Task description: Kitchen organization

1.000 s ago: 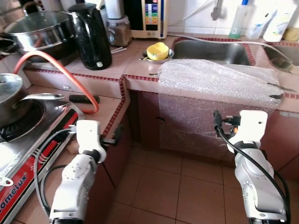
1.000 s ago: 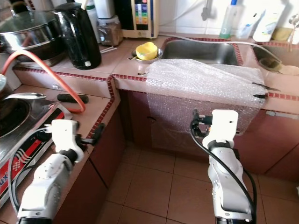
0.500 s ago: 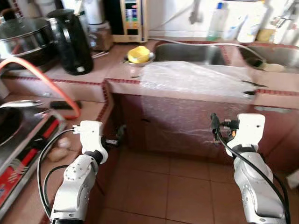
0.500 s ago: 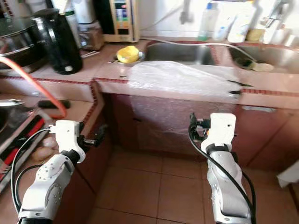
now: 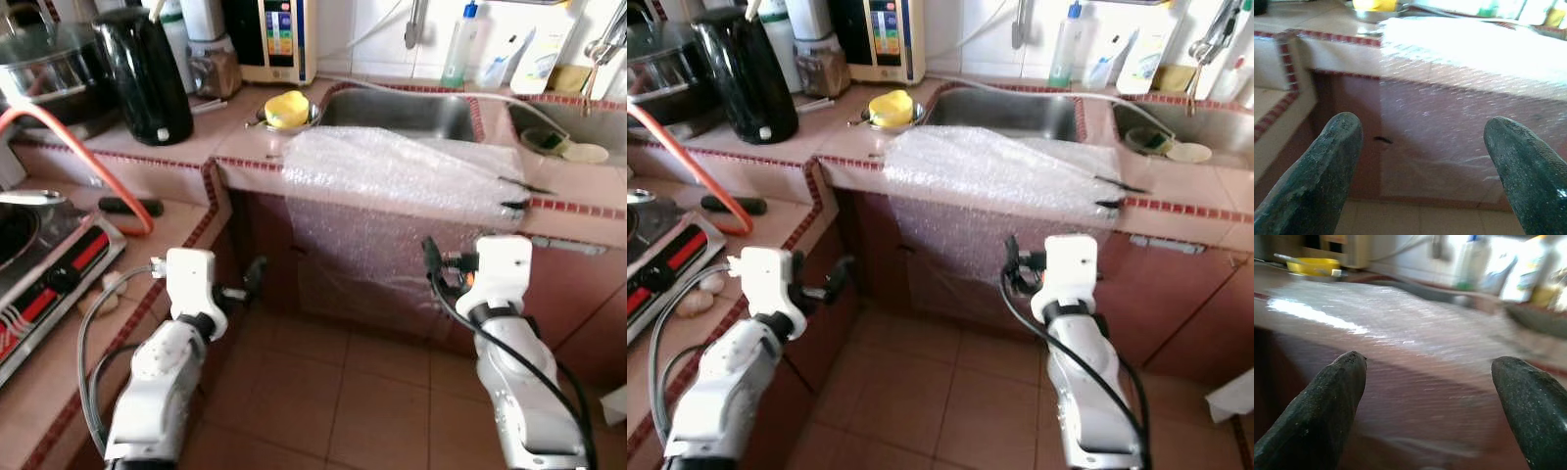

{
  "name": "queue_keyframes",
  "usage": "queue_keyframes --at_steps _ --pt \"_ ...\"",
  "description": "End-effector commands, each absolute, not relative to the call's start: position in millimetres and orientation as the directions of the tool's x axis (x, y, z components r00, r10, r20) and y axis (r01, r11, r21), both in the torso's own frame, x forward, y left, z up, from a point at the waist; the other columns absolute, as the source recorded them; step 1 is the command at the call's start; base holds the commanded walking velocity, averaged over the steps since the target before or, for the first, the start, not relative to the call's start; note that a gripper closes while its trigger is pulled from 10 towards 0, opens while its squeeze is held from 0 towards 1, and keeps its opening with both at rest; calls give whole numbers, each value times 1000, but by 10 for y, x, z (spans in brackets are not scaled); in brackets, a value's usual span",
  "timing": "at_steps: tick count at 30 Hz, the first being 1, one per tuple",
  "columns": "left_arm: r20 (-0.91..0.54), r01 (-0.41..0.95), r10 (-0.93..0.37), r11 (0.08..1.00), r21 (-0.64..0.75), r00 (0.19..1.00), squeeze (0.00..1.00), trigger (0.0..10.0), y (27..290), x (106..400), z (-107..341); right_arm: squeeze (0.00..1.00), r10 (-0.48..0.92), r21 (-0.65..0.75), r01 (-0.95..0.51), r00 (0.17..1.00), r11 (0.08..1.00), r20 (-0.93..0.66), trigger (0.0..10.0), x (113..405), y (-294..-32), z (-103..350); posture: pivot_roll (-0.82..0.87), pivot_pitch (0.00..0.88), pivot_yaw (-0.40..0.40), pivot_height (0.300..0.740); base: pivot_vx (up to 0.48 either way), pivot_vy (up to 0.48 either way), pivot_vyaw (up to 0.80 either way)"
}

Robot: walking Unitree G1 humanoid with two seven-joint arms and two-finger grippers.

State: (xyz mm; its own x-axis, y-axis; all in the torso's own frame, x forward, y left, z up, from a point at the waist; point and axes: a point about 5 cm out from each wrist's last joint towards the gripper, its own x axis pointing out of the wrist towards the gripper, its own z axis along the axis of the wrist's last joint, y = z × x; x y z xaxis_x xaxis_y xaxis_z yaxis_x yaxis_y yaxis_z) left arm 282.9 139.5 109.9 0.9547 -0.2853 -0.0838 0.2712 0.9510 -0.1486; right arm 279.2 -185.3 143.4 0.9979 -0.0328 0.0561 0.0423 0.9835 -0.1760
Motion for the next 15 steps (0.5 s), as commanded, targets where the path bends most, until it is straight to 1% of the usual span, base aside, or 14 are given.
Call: queue_keyframes --at_steps 1,2,3,5,6,8,15 --pt "-69 248 -260 958 -143 963 0 10000 1490 2859 1152 0 -19 -185 35 996 982 91 10000 2824 -1760 1483 15 0 20 740 0 0 0" --pt "-69 248 -260 958 -143 963 0 10000 1490 2859 1152 0 -19 -185 35 996 982 91 10000 2824 -1760 1483 15 0 20 740 0 0 0" --pt "-48 265 -274 955 -134 961 0 10000 1474 2852 1195 0 21 -98 -11 994 995 103 10000 2833 -1696 1537 19 0 21 740 0 0 0" --pt "-37 271 -278 954 -127 960 0 10000 1468 2847 1213 0 33 -74 -25 993 997 109 10000 2835 -1672 1558 20 0 23 740 0 0 0" --pt "-17 269 -272 958 -93 962 0 10000 1469 2842 1257 0 29 -81 -19 993 997 117 10000 2834 -1655 1586 20 0 22 740 0 0 0" --pt "-11 265 -266 961 -82 964 0 10000 1467 2843 1277 0 36 -95 -25 992 995 124 10000 2820 -1644 1589 21 0 22 740 0 0 0" --pt "14 248 -248 963 -110 969 0 10000 1470 2883 1332 0 58 -109 -45 991 993 123 10000 2802 -1616 1546 25 0 18 740 0 0 0"
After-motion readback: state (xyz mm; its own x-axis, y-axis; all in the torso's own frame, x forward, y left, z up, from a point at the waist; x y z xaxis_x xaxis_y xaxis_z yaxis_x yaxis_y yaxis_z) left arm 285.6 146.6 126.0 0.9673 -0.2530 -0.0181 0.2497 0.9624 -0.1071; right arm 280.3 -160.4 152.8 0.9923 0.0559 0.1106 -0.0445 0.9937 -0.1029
